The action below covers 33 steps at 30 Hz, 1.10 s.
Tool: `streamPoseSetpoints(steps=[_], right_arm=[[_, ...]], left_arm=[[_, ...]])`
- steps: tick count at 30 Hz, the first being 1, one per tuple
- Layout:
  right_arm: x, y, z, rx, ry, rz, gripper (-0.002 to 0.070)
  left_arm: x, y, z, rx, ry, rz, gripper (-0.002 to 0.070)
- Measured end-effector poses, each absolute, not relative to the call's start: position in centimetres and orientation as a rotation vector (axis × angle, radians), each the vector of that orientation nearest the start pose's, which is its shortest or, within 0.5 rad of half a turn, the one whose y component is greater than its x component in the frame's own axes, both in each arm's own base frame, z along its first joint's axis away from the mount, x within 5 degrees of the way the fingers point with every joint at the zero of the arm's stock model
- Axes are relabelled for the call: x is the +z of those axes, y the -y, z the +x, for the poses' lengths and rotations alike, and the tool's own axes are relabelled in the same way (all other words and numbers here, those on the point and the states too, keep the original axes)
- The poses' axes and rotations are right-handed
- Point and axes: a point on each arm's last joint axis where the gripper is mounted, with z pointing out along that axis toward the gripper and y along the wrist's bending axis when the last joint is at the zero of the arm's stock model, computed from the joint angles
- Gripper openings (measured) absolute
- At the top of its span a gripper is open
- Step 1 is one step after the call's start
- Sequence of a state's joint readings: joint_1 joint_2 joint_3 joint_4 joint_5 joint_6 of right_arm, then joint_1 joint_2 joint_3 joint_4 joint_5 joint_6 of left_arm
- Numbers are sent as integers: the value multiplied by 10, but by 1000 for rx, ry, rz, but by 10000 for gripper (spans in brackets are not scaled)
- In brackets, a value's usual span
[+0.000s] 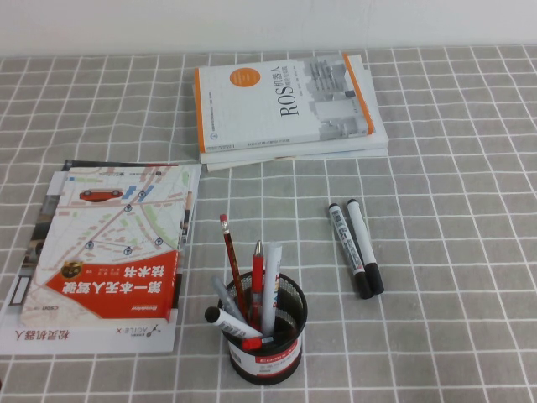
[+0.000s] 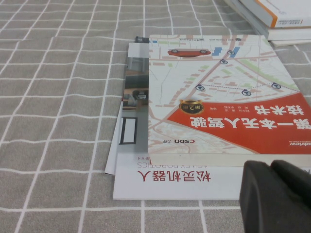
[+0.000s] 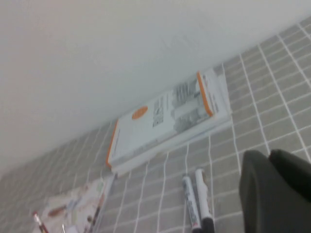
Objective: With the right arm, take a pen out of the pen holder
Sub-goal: 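Take a marker out of the pen holder and lay it on the table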
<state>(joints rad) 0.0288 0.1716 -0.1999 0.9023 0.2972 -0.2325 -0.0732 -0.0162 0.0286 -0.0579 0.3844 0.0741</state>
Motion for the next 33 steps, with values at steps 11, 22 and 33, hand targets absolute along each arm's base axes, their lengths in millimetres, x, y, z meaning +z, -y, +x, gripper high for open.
streamPoseSetpoints(steps=[11, 22, 33], right_arm=[[300, -36, 111, 589, -2099, 64, -13], [306, -55, 159, 637, -2169, -145, -12], [302, -149, 190, 655, -2131, -556, -13]], left_arm=[[170, 6, 52, -57, -1877, 103, -3], [170, 6, 52, -57, -1877, 103, -3], [170, 6, 52, -57, -1877, 103, -3]])
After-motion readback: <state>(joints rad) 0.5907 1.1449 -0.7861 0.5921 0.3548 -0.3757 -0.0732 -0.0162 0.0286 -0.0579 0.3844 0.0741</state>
